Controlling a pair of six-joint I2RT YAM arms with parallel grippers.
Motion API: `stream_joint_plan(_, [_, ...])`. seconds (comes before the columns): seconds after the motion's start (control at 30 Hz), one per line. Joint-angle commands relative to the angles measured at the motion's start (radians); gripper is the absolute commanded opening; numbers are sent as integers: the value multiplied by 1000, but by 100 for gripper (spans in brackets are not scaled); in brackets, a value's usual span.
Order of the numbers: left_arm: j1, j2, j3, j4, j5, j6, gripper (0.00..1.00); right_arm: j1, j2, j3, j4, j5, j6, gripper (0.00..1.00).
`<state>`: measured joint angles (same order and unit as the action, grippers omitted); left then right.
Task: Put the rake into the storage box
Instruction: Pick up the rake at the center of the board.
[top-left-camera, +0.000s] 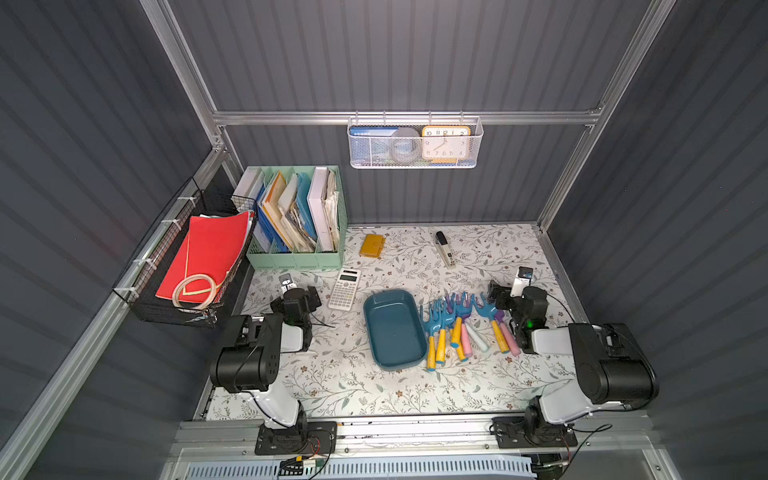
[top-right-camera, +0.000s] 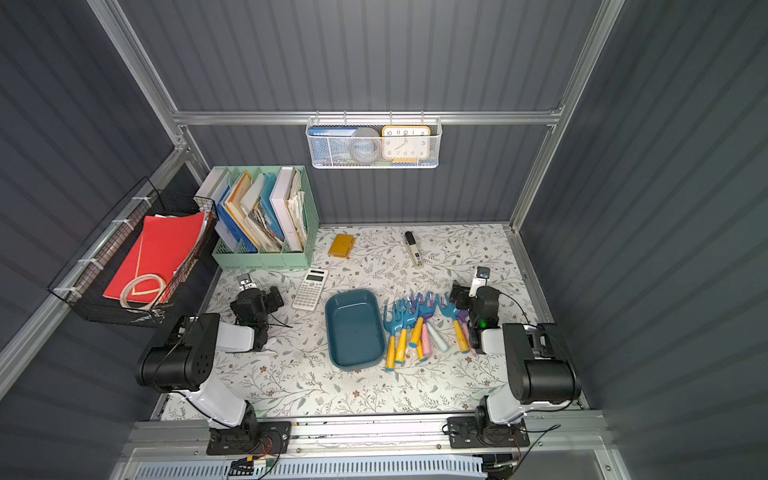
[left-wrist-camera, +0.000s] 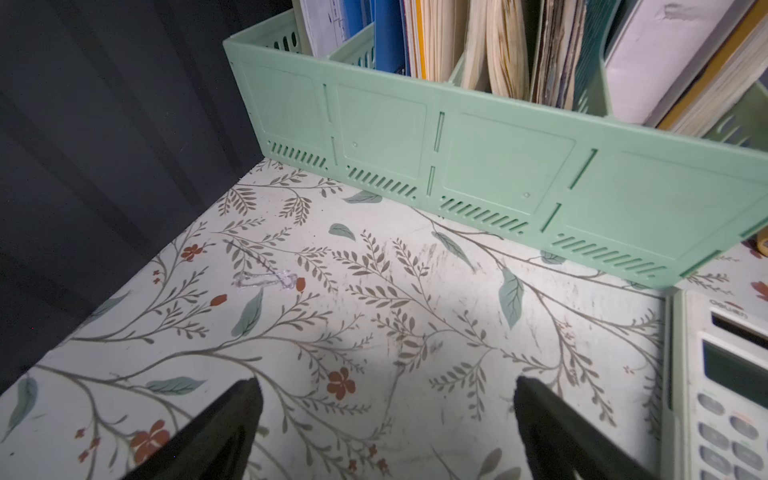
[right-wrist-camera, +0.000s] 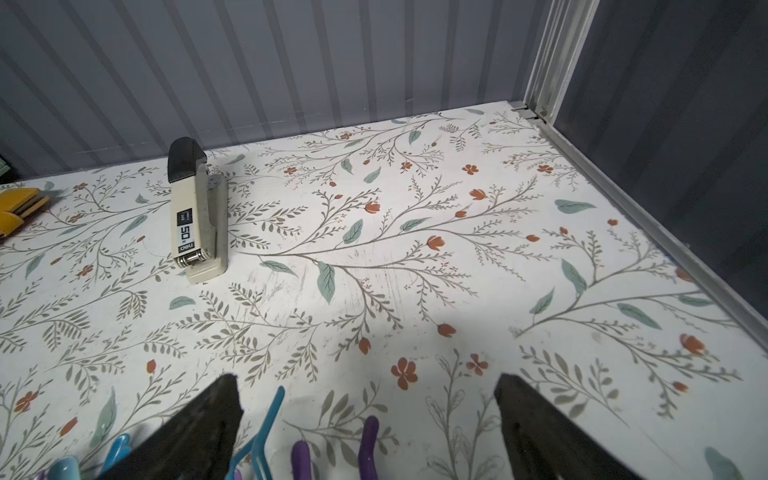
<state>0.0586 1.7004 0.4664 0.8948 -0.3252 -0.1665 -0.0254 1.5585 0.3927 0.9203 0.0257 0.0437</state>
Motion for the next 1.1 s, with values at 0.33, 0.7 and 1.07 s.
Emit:
stream_joint_plan(0.33, [3, 2, -2, 3, 4, -1, 100, -2, 9, -7, 21, 0, 7, 99])
stream_joint_plan(0.7, [3, 2, 1, -1, 7, -4, 100, -2, 1, -6, 7, -2, 6, 99])
stream_joint_plan(1.07, [-180, -140, 438, -657, -24, 98, 98, 275, -253, 374, -903, 273, 55, 53])
